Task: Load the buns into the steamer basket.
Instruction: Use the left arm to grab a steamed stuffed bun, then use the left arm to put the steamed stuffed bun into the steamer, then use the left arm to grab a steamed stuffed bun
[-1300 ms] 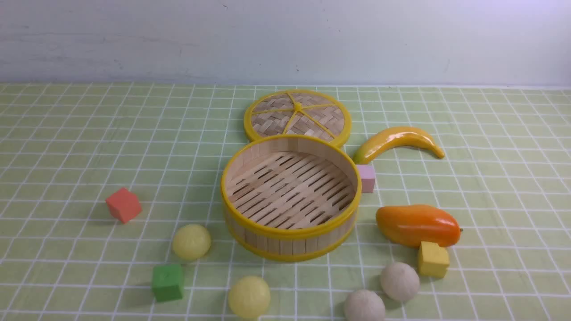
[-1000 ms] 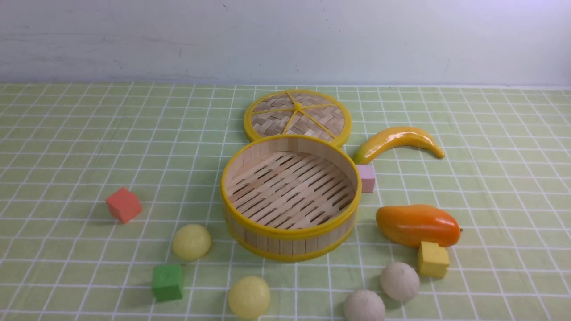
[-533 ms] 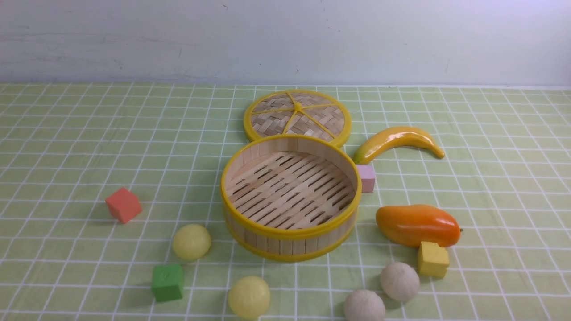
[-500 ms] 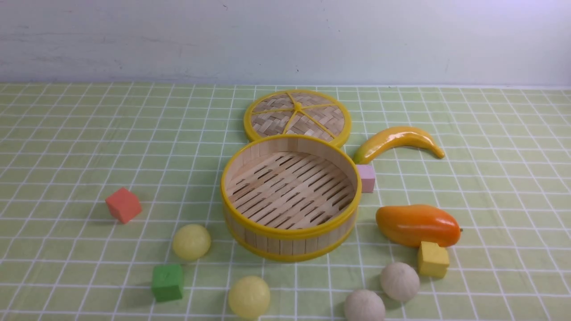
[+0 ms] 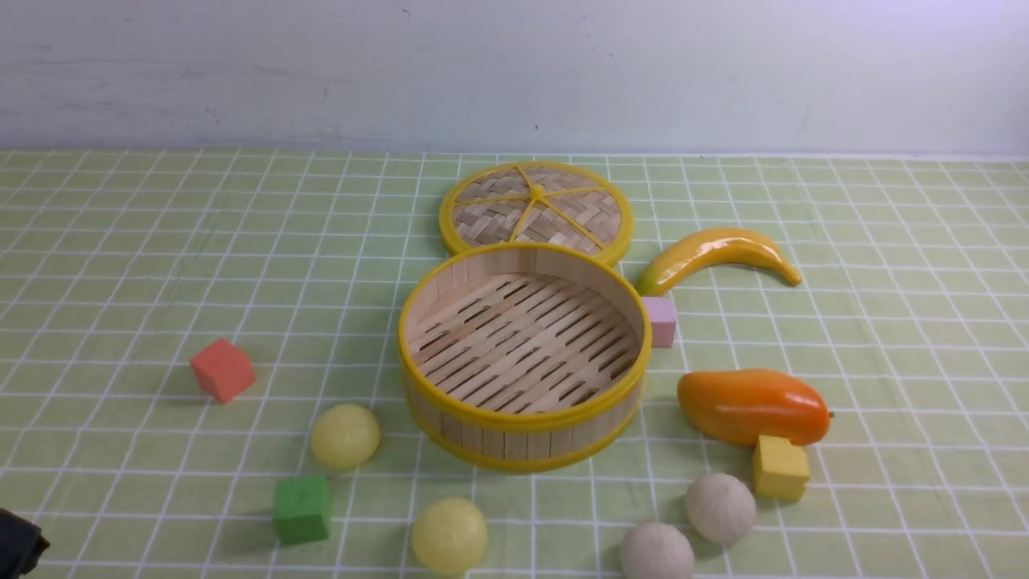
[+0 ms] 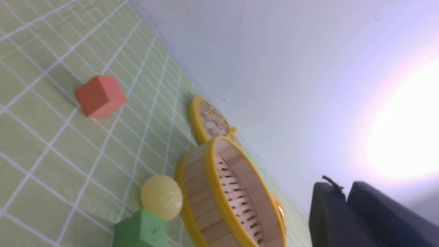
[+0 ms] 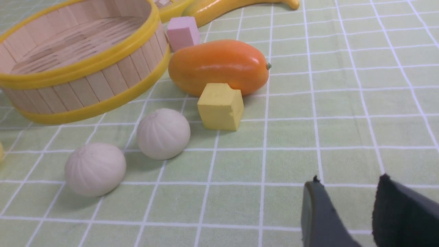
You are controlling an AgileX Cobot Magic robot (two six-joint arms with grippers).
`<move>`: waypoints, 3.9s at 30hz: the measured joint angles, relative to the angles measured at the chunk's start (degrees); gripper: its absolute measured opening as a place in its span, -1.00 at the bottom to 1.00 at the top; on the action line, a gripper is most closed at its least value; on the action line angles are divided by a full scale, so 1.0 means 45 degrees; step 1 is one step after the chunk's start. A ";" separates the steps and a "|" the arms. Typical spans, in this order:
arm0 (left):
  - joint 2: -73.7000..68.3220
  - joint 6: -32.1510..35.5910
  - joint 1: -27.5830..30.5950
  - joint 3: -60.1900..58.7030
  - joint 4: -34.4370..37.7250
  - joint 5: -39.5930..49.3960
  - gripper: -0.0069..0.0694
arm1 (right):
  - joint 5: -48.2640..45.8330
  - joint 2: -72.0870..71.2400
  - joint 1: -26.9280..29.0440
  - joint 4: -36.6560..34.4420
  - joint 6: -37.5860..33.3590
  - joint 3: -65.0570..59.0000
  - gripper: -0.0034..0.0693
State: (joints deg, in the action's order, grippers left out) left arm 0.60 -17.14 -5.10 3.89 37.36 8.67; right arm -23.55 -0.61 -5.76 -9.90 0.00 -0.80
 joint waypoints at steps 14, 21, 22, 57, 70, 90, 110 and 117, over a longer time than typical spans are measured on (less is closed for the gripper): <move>-0.9251 0.1751 0.0000 0.7121 -0.3668 0.9510 -0.85 | 0.0000 0.0000 0.0000 0.0000 0.0000 0.0000 -0.25; -1.4650 0.3522 -0.1200 0.9316 -0.4118 0.8427 -0.85 | 0.0000 0.0000 0.0000 0.0000 0.0000 0.0000 -0.25; -1.5214 0.3567 -0.1818 0.9763 -0.4197 0.8330 -0.85 | 0.0000 0.0000 0.0000 0.0000 0.0000 0.0000 -0.25; -2.3283 0.2603 -0.3037 1.4140 -0.7838 0.5913 -0.32 | 0.0000 0.0000 0.0000 0.0000 0.0000 0.0000 -0.25; -2.2770 0.2603 -0.3037 1.4140 -0.8027 0.6637 -0.85 | 0.0000 0.0000 0.0000 0.0000 0.0000 0.0000 -0.25; -2.2638 0.6416 -0.3048 1.7346 -0.3160 0.6672 -0.85 | 0.0000 0.0000 0.0000 0.0000 0.0000 0.0000 -0.25; -2.5298 0.5689 -0.3048 1.9557 -0.4082 0.7605 0.36 | 0.0000 0.0000 0.0000 0.0000 0.0000 0.0000 -0.25; -2.1927 0.4507 -0.4060 1.7711 -0.5423 1.0188 -0.53 | 0.0000 0.0000 0.0000 0.0000 0.0000 0.0000 -0.25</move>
State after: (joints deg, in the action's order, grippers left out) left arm -98.07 3.14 -23.37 83.59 12.95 54.51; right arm -23.55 -0.61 -5.76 -9.90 0.00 -0.80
